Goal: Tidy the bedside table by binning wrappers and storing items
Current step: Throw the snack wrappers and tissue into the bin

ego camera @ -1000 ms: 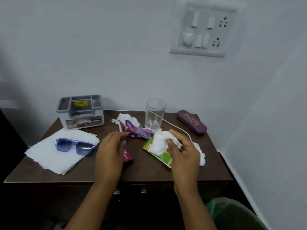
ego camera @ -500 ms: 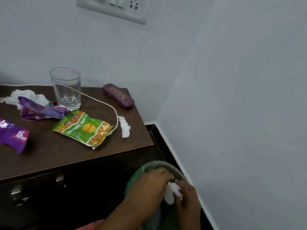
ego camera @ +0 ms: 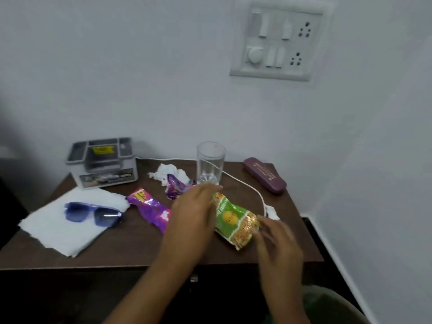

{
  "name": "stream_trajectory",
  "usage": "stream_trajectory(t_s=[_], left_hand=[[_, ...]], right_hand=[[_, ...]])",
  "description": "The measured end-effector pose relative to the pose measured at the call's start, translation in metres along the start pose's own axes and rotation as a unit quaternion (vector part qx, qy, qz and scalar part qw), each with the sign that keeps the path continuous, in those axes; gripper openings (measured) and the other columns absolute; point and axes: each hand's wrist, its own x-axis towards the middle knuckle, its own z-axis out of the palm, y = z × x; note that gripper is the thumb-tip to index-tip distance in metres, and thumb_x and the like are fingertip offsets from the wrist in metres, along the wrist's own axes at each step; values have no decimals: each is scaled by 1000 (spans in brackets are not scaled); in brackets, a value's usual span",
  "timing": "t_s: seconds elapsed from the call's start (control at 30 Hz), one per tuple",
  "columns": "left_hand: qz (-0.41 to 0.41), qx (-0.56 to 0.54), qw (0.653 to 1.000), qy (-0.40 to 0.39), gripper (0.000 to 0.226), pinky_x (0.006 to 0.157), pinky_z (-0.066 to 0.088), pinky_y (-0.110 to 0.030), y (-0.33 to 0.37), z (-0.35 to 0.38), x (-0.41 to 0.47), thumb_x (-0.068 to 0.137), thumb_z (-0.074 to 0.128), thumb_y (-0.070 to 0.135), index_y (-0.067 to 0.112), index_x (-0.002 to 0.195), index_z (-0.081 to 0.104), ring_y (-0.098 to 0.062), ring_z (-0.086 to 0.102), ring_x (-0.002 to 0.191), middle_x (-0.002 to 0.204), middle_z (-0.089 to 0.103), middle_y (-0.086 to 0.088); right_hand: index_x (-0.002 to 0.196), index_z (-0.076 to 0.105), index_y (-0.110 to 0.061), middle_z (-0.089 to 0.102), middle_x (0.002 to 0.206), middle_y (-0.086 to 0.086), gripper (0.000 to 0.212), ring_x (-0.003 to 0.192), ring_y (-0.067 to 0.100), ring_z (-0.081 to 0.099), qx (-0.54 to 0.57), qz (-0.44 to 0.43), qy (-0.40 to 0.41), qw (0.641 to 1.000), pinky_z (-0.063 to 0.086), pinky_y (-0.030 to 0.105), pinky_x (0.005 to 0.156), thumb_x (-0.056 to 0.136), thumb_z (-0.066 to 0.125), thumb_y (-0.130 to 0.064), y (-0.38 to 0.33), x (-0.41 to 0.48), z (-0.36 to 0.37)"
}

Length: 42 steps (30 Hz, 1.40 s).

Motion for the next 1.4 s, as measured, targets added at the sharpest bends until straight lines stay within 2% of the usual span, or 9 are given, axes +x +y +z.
stream_trajectory(t_s=[0.1, 0.23, 0.43, 0.57, 0.8, 1.0, 1.07, 1.23, 1.4], left_hand=[[-95, 52, 994, 21, 37, 87, 39, -29, -58, -27, 36, 81, 53, 0, 10, 115, 60, -30, 56, 107, 117, 60, -11], [-124, 144, 976, -110, 56, 90, 45, -38, -123, -29, 78, 69, 66, 4, 7, 123, 54, -31, 54, 110, 124, 54, -14], [-156, 221, 935, -228, 35, 96, 42, -34, -160, 2, 113, 86, 55, 15, 12, 121, 55, -27, 53, 117, 130, 50, -12], [-184, 230, 935, -199, 30, 92, 47, -37, -166, 12, 110, 86, 54, 14, 11, 116, 58, -31, 57, 109, 119, 56, -14], [-213, 80, 974, -3, 15, 67, 40, -28, -142, -12, 106, 83, 52, 1, 7, 77, 65, -29, 66, 87, 87, 71, -16], [-192, -201, 948, 154, 16, 65, 47, -10, -72, -50, 88, 88, 62, 13, 19, 100, 70, 3, 64, 73, 84, 70, 5], [-189, -295, 924, 151, 18, 64, 48, -6, -40, -54, 69, 88, 61, 13, 20, 102, 70, 6, 63, 71, 87, 70, 7], [-245, -483, 839, 53, 19, 65, 54, -14, 22, -25, 22, 82, 62, 6, 19, 88, 74, -7, 67, 76, 88, 76, 0], [-242, -507, 821, -103, 23, 56, 47, -8, 95, 31, -32, 79, 62, -7, 13, 77, 73, 1, 63, 60, 68, 73, 4]], right_hand=[[113, 64, -18, 58, 113, -5, 24, 102, 8, 52, -11, -77, -114, 990, 32, 9, 82, 90, 59, -14, -49, 40, 51], [114, 61, -11, 57, 113, 8, 26, 104, 23, 55, -68, -146, -186, 969, 41, 29, 84, 90, 53, -7, -100, 93, 123], [111, 62, 1, 62, 116, 18, 27, 109, 33, 60, -217, -79, -327, 916, 48, 37, 86, 89, 46, 2, -115, 136, 189], [117, 59, -3, 57, 125, 17, 31, 118, 32, 54, -236, -40, -352, 905, 46, 37, 93, 89, 47, -1, -106, 141, 211], [101, 60, 1, 58, 110, 22, 21, 103, 35, 58, -163, -96, -258, 947, 39, 34, 71, 87, 45, 1, -115, 142, 200], [92, 68, -13, 66, 93, 6, 16, 81, 18, 59, 103, -72, -92, 988, 45, 20, 68, 85, 55, -6, -138, 129, 137], [98, 68, -13, 68, 100, 5, 18, 91, 16, 62, 155, -67, -75, 983, 50, 29, 83, 87, 56, -6, -134, 110, 101], [117, 64, -16, 60, 119, -3, 37, 106, 0, 57, 194, -50, -112, 973, 49, 17, 91, 85, 56, 1, -87, 41, 8], [93, 68, -33, 62, 99, -15, 35, 93, 2, 63, 96, 25, -26, 995, 53, 17, 77, 80, 68, -1, -16, -15, -70]])
